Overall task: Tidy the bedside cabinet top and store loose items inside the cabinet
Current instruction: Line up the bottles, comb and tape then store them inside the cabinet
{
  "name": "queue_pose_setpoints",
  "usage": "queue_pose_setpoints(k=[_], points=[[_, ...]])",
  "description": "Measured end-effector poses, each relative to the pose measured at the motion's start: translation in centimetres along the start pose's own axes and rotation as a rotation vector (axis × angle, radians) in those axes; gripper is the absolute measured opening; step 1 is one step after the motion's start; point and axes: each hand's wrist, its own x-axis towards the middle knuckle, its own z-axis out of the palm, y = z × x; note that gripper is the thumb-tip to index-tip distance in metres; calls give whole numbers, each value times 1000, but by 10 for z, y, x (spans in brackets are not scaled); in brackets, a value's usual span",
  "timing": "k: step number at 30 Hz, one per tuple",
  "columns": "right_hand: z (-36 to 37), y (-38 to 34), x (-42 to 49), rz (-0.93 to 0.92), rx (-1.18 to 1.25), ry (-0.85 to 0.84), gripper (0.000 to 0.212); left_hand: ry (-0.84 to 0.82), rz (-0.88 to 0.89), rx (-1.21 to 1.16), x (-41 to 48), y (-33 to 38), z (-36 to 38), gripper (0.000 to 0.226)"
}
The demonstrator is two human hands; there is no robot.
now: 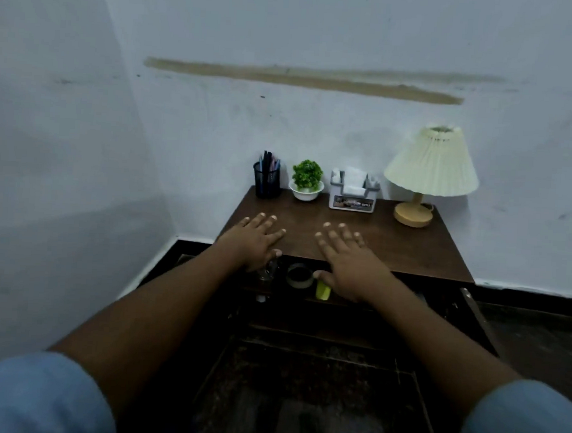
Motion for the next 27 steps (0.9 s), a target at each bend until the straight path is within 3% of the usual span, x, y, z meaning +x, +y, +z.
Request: queue_pose_setpoints(k=[9,16,21,27], points=[[20,-127,83,-253,124,-60,87,-17,-230,-173,-62,-106,53,68],[31,-203,113,-512,186,-132,64,-102,-321,-152,-106,-156,73,69],[44,-232,112,-619,217,-268,61,-169,-277,-62,-95,-148,79,68],[36,-223,105,-628,213,-258,56,-173,-163,-49,-65,-124,80,71]])
